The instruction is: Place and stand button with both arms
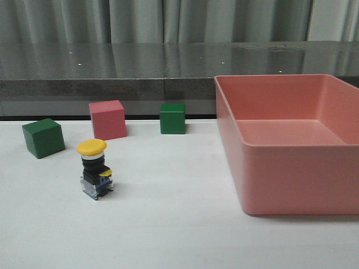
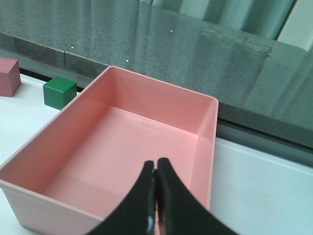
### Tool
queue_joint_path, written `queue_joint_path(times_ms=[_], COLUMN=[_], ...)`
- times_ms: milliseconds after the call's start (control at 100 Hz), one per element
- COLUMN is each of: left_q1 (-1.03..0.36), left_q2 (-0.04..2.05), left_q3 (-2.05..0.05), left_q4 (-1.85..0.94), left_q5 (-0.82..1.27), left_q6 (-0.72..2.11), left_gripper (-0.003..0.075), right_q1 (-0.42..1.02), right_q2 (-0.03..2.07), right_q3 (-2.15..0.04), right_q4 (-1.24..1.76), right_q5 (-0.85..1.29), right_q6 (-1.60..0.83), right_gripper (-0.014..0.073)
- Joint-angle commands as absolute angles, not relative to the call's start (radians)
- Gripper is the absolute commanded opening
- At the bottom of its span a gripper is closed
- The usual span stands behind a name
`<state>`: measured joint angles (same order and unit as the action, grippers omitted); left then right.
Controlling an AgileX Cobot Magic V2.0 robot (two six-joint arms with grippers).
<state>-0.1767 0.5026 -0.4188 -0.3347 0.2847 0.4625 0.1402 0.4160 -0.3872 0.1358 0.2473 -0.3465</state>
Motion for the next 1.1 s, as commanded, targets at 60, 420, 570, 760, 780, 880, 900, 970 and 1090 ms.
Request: queue_joint_path(times_ms=[60, 420, 570, 760, 780, 880, 900, 970, 1090], left_q1=[-0.176, -0.176, -0.162, -0.089, -0.079, -0.042, -0.039, -0.028, -0.008], left_q2=[0.505, 0.456, 0.353, 0.17, 0.149, 0.057, 0.039, -0.015, -0.037], left_q3=[-0.446, -0.375, -0.285, -0.186, -0.176, -0.126, -0.12, -0.089, -0.043], left_q4=[-0.353, -0.15, -0.045, -0.021, -0.017, 0.0, 0.008, 0.04, 0.058], left_q5=[0.214, 0.128, 0.032, 0.026, 0.026, 0.028, 0.028, 0.028, 0.017], left_q6=[0.455, 0.262, 0.159, 0.126, 0.117, 0.079, 0.076, 0.049, 0.023], left_gripper=[-0.0019, -0.0019, -0.0019, -0.0019, -0.0019, -0.0019, -0.0019, -0.0019, -0.0019], right_q1=[0.133, 0.133, 0.133, 0.133, 0.133, 0.133, 0.133, 0.133, 0.133], right_q2=[0.419, 0.419, 0.419, 0.419, 0.419, 0.419, 0.419, 0.419, 0.42], right_q3=[-0.413, -0.413, -0.413, -0.413, -0.413, -0.413, -0.413, -0.413, -0.413], right_q4=[0.136, 0.136, 0.136, 0.136, 0.136, 0.136, 0.136, 0.136, 0.136], right_q5=[0.164, 0.164, 0.164, 0.164, 0.164, 0.164, 0.164, 0.164, 0.165], right_q6=[-0.346, -0.346, -0.346, -0.346, -0.346, -0.346, -0.346, -0.346, -0.346], right_gripper=[-0.0109, -0.0109, -0.0109, -0.0109, -0.0109, -0.0109, -0.0109, -0.0109, -0.0109])
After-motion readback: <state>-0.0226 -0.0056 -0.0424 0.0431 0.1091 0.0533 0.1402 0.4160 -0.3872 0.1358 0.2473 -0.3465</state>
